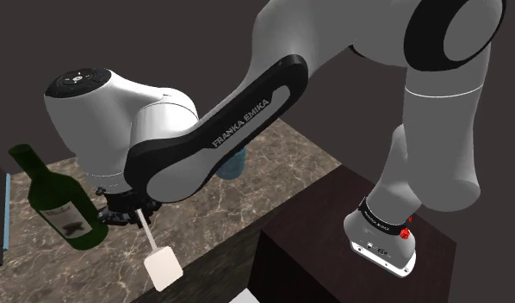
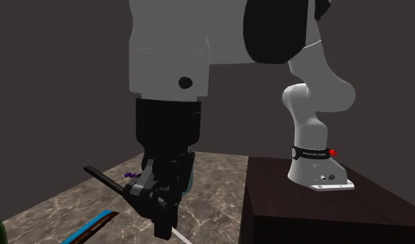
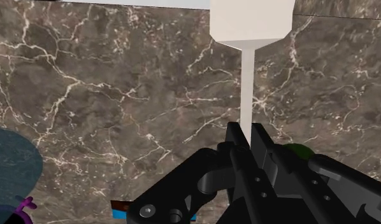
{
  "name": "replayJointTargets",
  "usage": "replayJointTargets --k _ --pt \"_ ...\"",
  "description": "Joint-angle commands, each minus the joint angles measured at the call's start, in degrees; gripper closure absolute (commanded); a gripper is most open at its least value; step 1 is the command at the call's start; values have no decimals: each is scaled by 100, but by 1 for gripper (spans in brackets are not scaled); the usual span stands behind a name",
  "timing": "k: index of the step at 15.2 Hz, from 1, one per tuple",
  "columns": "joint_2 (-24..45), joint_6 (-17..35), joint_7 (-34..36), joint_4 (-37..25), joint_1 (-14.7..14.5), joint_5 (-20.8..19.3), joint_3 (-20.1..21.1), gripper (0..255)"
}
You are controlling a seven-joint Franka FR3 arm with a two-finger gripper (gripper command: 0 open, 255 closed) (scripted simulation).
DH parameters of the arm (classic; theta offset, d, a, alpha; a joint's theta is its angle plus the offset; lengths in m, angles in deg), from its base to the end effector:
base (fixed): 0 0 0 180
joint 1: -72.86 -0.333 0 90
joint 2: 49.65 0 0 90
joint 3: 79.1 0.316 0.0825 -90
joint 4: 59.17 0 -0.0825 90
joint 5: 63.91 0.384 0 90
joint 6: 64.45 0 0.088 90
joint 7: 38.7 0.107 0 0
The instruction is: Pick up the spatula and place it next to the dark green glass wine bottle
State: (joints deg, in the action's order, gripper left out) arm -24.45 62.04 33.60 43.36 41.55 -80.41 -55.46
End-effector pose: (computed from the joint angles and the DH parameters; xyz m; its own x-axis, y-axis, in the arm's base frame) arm 0.3990 0.5138 0.3261 0.9834 -0.1690 0.0663 -0.1694 -0.9855 -0.0001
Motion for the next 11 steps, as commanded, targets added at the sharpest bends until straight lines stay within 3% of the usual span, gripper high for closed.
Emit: replayJointTargets --k 1,11 --pt "77 118 31 44 -12 -47 -26 255" --pt "534 672 225 176 -118 -315 -186 255"
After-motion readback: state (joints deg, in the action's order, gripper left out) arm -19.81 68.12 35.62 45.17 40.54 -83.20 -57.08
